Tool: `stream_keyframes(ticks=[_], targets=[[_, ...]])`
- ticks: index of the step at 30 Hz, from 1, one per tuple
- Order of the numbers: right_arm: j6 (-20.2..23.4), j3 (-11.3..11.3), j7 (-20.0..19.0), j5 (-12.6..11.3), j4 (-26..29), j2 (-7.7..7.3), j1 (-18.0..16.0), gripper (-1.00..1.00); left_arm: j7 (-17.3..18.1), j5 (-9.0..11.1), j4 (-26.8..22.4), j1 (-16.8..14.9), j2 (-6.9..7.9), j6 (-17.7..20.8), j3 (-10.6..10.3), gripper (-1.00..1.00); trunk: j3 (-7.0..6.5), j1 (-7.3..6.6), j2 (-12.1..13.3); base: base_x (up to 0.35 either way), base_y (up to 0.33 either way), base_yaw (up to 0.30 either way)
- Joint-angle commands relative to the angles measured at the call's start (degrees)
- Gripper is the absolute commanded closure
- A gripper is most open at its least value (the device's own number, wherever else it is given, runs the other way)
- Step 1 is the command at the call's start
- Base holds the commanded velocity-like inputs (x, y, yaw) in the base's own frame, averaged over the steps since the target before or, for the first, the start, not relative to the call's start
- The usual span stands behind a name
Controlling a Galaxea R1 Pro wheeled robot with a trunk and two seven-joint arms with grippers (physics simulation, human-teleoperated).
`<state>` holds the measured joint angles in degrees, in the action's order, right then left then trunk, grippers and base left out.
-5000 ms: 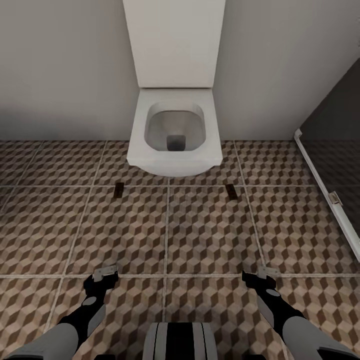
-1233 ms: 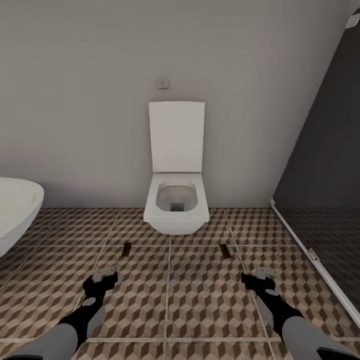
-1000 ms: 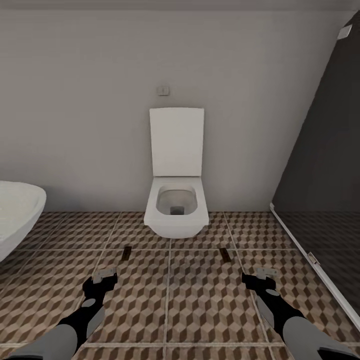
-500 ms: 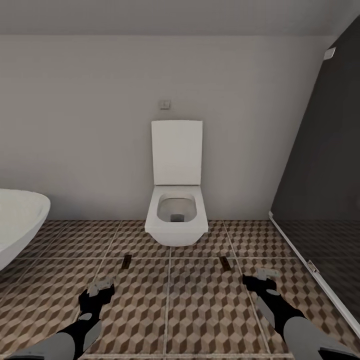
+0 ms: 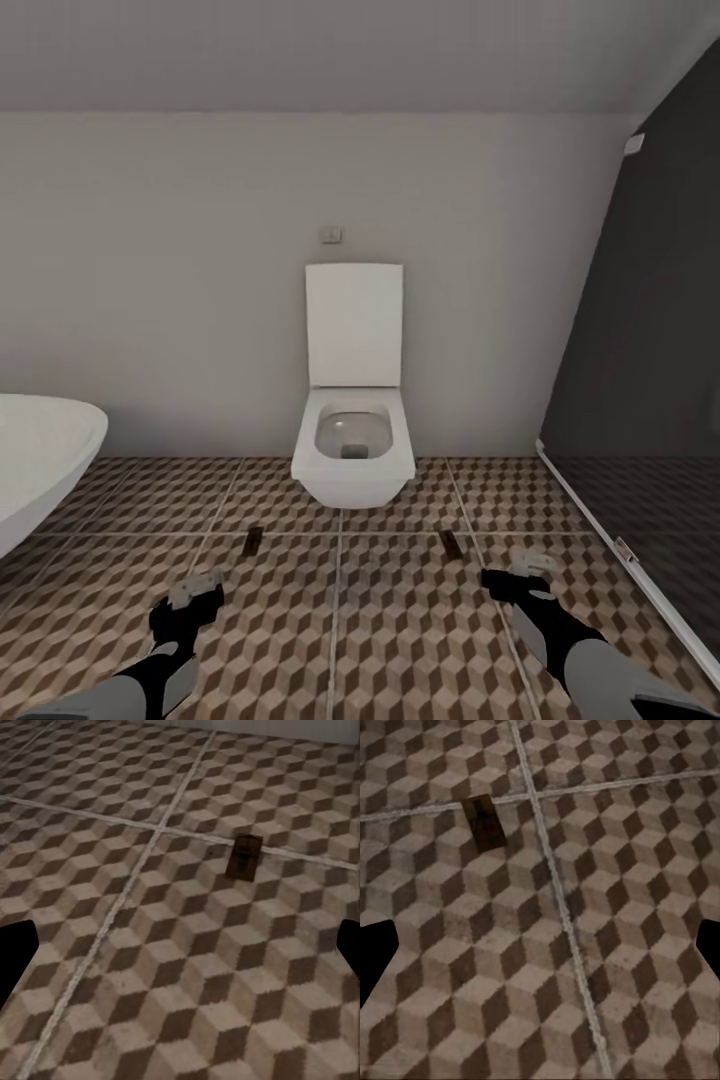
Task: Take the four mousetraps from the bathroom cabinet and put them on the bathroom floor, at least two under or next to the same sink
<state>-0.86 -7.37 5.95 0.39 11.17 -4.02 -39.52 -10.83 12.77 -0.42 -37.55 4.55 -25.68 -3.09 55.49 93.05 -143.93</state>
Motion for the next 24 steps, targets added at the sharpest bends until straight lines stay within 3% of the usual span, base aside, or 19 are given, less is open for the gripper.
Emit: stream_keyframes(ticks=[1,10,24], targets=[[-0.1,-0.3,0.0,0.1,-0.7,0.01,0.0,-1.00,-0.1,0.8,0.1,0.0,0.04,-0.2,-0.4,-1.00,-0.18,-0.04,0.0,0.000,0.000,0.000],[-0.2,-0.1,0.0,0.0,-4.4,-0.35,0.0,-1.00,-0.1,2.8,0.3,0.7,0.31,0.0,-0.4,-1.00,-2.17,-0.27,0.1,0.000,0.000,0.000],[-0.4,-0.1,0.3,0.0,-10.9,-0.91,-0.1,-1.00,-0.1,3.2,0.3,4.1,0.29,0.4,-0.4,-1.00,-5.27,-0.63,0.3,0.000,0.000,0.000]])
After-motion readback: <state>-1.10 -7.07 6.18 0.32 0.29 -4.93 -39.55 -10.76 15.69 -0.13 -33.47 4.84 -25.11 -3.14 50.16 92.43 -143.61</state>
